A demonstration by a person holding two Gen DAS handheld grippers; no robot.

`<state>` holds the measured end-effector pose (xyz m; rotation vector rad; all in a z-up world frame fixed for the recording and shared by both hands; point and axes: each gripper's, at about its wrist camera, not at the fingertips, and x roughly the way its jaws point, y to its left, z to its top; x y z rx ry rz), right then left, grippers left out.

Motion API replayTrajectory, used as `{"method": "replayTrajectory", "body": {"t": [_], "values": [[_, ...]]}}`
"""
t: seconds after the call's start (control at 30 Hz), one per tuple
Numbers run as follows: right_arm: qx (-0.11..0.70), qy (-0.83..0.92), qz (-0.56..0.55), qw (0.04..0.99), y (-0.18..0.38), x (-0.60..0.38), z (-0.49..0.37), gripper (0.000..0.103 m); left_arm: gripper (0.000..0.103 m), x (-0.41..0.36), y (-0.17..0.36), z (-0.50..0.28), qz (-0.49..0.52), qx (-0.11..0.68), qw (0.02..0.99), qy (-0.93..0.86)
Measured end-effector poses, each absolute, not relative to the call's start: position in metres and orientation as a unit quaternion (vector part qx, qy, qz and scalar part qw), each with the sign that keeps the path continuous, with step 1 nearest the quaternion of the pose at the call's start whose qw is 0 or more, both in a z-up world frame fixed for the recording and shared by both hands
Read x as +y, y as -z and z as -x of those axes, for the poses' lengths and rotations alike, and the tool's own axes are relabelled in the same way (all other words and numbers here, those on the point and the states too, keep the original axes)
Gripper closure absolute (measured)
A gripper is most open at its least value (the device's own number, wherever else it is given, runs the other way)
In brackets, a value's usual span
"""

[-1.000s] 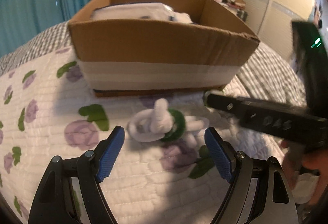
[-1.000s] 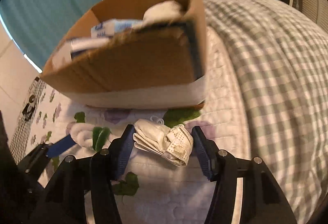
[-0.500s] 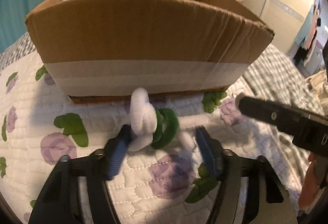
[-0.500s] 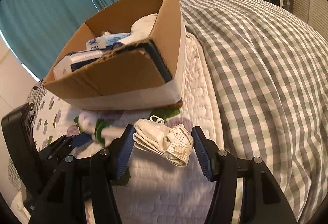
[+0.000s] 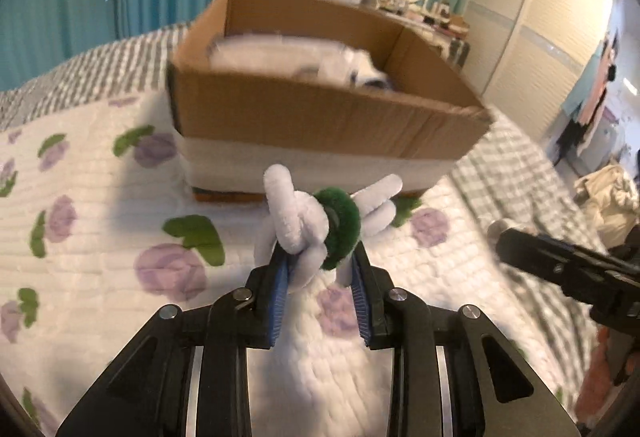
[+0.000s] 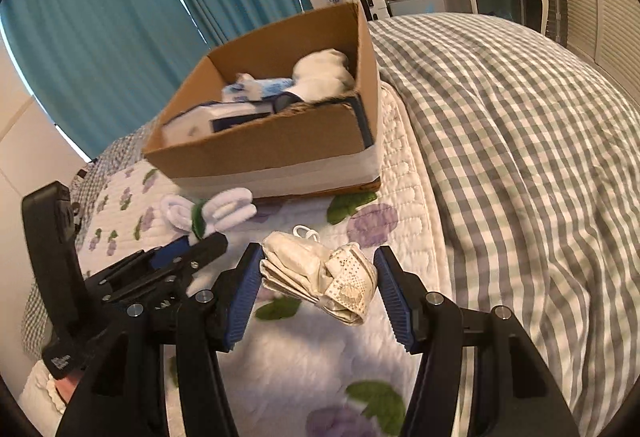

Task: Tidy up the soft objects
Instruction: 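Grasp the white-and-green pipe-cleaner toy with the left tool while the right holds the mask, then carry the toy and mask into the box and open both tools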

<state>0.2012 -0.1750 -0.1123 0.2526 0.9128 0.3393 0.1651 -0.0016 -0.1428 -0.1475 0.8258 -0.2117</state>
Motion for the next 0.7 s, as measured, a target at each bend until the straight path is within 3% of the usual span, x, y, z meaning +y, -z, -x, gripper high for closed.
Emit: {"method": "replayTrajectory", "body": {"t": [0.4,0.7], "values": [[0.356,-0.171,-0.065,0.916,-0.009,-0.160,-0.144,0.046,0.075,0.003,0.017,-0.097,0.037,0.296,0.945,0.133],[0.288,-0.180,-0.029,0.940,-0.096,-0.141,-0.145,0.046,0.075,0.006,-0.043,-0.104,0.019,0.250,0.960,0.125]]}}
